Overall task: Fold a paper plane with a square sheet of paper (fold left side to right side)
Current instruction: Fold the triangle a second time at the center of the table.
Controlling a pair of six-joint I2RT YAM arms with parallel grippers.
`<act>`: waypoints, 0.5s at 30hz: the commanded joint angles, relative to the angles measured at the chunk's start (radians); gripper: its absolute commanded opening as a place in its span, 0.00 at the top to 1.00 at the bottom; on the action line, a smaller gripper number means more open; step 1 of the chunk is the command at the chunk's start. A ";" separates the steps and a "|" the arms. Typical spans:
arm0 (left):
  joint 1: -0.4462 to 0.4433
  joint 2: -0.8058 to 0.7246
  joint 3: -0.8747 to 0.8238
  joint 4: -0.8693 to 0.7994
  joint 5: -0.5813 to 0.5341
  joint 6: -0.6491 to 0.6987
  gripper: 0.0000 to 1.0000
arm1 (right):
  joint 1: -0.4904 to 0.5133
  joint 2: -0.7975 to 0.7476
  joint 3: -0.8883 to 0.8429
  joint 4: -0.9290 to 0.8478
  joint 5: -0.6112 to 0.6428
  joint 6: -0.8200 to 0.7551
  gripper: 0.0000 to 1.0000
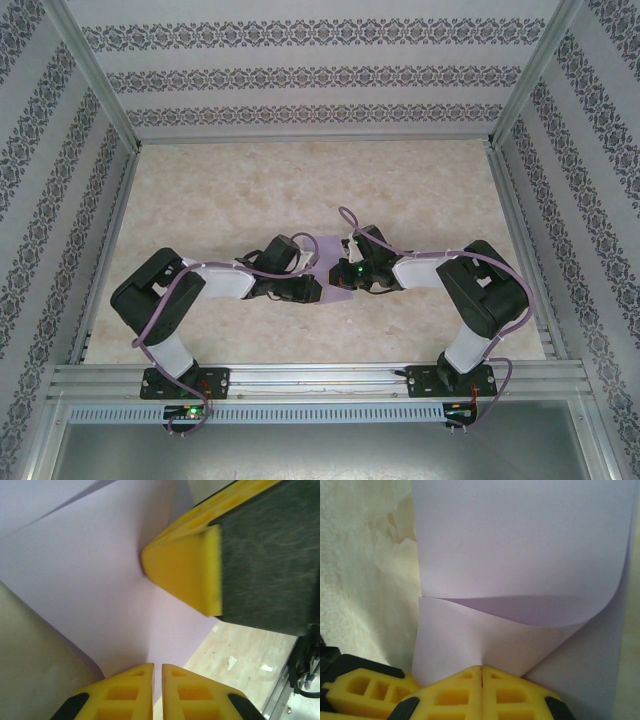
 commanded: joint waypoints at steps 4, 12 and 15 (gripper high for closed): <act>0.002 -0.051 0.009 -0.013 -0.005 -0.009 0.88 | 0.010 0.030 -0.013 -0.052 0.018 -0.013 1.00; 0.004 0.021 0.030 -0.021 -0.003 -0.002 0.89 | 0.010 0.029 -0.017 -0.052 0.018 -0.015 1.00; 0.004 0.036 0.028 -0.009 0.002 -0.004 0.89 | 0.010 0.028 -0.019 -0.052 0.019 -0.015 1.00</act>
